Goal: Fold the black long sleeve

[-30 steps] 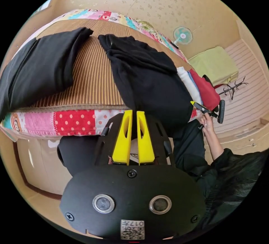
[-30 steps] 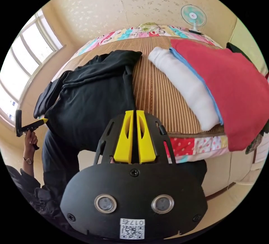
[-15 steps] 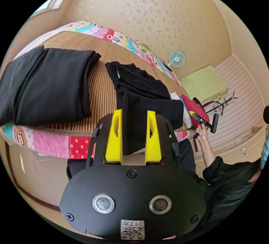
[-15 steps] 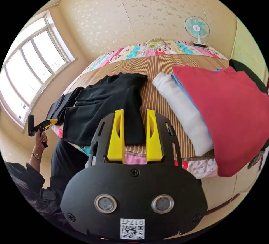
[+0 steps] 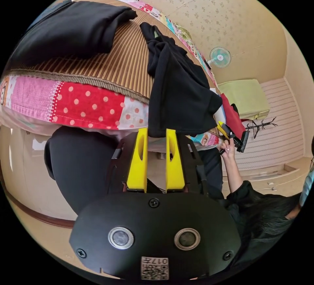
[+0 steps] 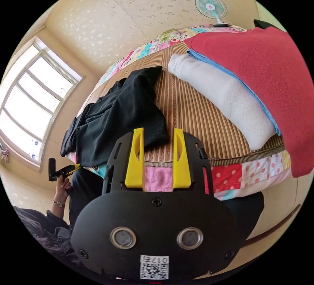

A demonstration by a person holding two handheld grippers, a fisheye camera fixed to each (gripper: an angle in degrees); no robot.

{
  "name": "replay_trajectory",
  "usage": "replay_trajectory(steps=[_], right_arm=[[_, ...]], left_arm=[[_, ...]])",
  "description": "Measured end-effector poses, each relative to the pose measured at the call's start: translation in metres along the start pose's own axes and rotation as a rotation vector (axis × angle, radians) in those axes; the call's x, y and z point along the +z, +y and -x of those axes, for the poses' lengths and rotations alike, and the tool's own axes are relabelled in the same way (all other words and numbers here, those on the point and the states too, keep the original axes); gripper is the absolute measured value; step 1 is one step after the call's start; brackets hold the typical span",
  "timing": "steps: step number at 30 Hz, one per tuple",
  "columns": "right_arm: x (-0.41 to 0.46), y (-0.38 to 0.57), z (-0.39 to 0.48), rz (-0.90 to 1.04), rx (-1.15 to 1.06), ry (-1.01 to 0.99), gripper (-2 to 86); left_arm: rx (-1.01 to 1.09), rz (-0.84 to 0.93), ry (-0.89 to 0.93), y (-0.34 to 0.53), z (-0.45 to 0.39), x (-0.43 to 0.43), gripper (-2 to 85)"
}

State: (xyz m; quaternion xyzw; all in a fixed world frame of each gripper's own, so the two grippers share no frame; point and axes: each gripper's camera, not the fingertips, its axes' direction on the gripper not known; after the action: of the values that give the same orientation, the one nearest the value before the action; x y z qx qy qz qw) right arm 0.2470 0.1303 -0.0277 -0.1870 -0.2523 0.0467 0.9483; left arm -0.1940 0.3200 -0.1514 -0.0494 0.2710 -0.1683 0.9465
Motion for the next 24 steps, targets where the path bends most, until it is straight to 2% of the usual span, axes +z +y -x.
replay_trajectory(steps=[1, 4, 6, 8, 11, 13, 17, 19, 24], right_arm=[[0.009, -0.001, 0.003, 0.069, -0.007, 0.020, 9.6], [-0.012, 0.004, 0.016, 0.085, -0.054, 0.010, 4.8], [-0.049, 0.011, 0.017, 0.011, -0.035, -0.132, 4.0], [-0.118, 0.029, 0.008, -0.158, -0.038, -0.478, 3.4], [-0.198, 0.054, -0.004, -0.325, -0.090, -0.783, 3.0], [-0.240, 0.066, -0.004, -0.364, -0.113, -0.851, 2.9], [-0.309, 0.095, 0.031, -0.411, -0.266, -0.872, 2.9], [-0.323, 0.099, 0.043, -0.436, -0.274, -0.838, 2.9], [-0.283, 0.047, 0.062, -0.358, -0.192, -0.553, 3.0]], left_arm=[[0.004, 0.000, 0.003, 0.002, 0.000, -0.002, 5.4], [0.042, -0.035, 0.066, 0.013, -0.002, -0.024, 4.8], [0.108, -0.097, 0.213, 0.025, -0.008, -0.058, 4.6], [0.174, -0.168, 0.350, 0.035, -0.018, -0.095, 4.3], [0.337, -0.258, 0.502, 0.052, -0.046, -0.160, 4.2], [0.435, -0.286, 0.592, 0.062, -0.061, -0.198, 4.2], [0.576, -0.279, 0.601, 0.085, -0.095, -0.260, 4.2], [0.600, -0.304, 0.592, 0.091, -0.104, -0.279, 4.2], [0.398, -0.296, 0.510, 0.038, -0.086, -0.261, 4.2]])
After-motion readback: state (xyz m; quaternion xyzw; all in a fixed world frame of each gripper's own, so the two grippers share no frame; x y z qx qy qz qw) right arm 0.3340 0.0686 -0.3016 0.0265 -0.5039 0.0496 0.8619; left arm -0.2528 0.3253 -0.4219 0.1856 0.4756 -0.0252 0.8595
